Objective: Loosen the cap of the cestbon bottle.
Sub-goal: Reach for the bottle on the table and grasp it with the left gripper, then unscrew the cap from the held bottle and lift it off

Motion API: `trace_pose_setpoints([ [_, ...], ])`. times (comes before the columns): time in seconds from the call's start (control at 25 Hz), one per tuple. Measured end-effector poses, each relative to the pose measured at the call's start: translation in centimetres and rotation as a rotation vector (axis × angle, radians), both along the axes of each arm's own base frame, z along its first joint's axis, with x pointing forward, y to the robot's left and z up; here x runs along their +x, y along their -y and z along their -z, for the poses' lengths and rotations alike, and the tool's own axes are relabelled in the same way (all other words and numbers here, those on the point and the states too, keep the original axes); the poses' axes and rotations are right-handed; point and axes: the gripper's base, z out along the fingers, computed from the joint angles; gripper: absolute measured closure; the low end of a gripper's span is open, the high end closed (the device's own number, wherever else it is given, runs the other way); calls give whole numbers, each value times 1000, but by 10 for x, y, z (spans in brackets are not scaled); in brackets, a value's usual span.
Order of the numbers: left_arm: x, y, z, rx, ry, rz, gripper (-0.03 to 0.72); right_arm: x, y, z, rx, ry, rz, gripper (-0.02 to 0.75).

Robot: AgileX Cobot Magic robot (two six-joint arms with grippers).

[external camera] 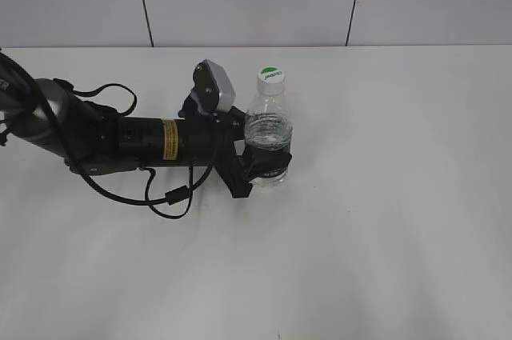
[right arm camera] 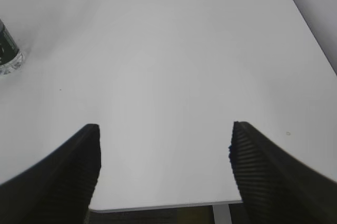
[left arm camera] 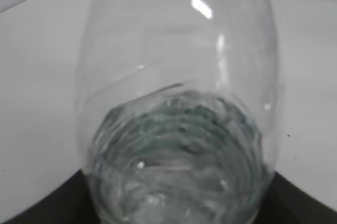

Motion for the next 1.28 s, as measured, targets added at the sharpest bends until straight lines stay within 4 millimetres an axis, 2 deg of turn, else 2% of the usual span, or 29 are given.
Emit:
trace_pose_setpoints([
  [0.24, 0, 0, 0, 1, 0, 1, 279, 2, 0, -11, 2, 47, 1, 157],
  [0.52, 0, 0, 0, -2, 2, 7, 279, 43, -1, -25, 4, -87, 2, 157],
  [0.92, -1, 0, 0, -1, 4, 16, 279, 127, -4, -50, -2, -329, 4, 157],
  [1.04, -2, 1, 0, 1, 7, 33, 279, 160, -5, -56, -4, -427, 3, 157],
  [1.28, -4, 1, 0, -1, 12, 56, 279, 213, -6, -65, -21, -555, -11, 167],
])
